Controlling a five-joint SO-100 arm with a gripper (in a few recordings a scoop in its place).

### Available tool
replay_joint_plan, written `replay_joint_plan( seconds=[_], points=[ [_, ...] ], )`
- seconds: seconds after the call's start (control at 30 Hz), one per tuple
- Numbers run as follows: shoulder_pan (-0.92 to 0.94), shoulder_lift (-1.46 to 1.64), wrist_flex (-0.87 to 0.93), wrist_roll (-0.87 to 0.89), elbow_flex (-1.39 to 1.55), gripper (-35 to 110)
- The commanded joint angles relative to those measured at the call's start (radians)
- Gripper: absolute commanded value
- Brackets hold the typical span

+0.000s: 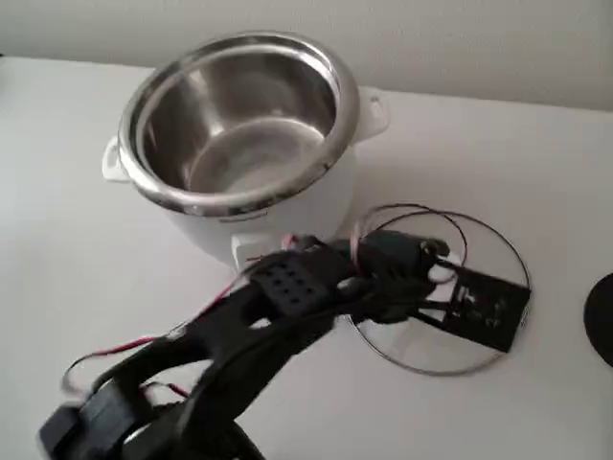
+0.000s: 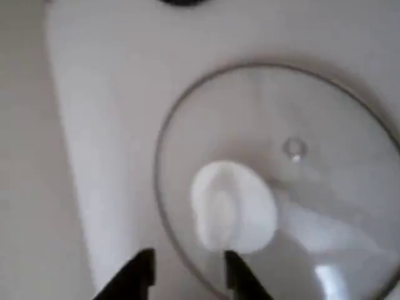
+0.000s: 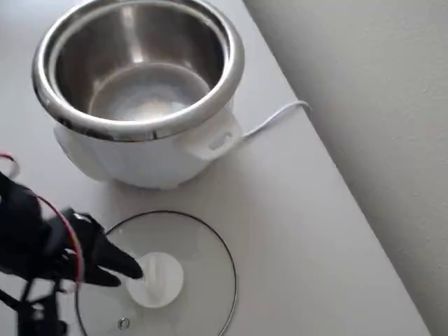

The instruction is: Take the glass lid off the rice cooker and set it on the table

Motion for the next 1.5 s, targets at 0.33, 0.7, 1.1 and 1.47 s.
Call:
replay_joint_plan(
  seconds=[0.33,0.7,1.1,1.47],
  points=[
    [-0.206,0.534,0.485,0.109,-0.02,0],
    [-0.428,0.907,0.545,0.109,0.423,0],
    [-0.383,1.289,0.615,0.063,0.792,0],
    [-0.331,1.289,0.612,0.06,0.916,0]
  ],
)
